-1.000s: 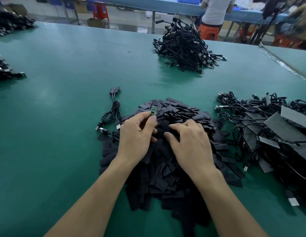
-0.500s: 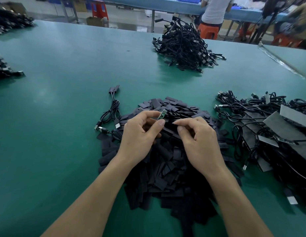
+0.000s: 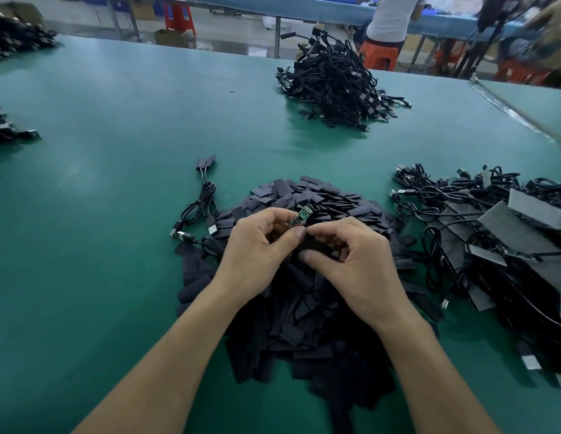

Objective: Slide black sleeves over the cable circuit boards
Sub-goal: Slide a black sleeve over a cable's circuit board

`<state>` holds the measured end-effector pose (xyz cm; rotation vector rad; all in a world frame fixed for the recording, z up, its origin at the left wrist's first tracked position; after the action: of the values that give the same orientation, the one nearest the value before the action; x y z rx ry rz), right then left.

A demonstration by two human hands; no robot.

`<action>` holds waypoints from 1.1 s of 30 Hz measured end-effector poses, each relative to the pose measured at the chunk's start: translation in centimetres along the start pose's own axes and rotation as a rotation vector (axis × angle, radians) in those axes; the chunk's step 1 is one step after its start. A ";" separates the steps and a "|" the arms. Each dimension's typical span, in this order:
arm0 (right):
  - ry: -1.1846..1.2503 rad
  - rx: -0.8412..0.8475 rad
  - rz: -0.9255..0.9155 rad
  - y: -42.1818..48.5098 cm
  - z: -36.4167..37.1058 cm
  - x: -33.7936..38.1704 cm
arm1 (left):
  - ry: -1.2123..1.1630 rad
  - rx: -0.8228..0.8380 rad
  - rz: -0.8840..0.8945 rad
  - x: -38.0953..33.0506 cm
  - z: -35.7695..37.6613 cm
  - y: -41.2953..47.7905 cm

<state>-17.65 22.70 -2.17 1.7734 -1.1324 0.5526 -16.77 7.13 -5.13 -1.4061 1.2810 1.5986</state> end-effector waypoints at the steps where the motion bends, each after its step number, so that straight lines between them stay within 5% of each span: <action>1: -0.028 0.009 -0.014 0.0 0.1 0.1 | -0.002 -0.001 -0.008 0.1 0.0 0.0; 17: 0.013 -0.179 0.099 0.4 -3.0 -1.6 | 0.064 0.012 0.020 -0.1 -0.1 -0.1; 33: -0.016 -0.096 0.077 0.3 -2.6 -2.2 | 0.219 0.033 0.086 -0.2 -0.1 -0.1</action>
<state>-18.69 25.91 -2.46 1.6600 -1.2223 0.5220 -16.57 7.07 -5.01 -1.5578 1.5055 1.5028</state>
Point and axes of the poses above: each hand's wrist, its own y-axis towards the middle knuckle, its own z-axis out of the palm, x = y × z, the point moved 6 cm from there along y, towards the middle knuckle, and after that the axes turned 11 degrees about -x, right-handed, at the moved point
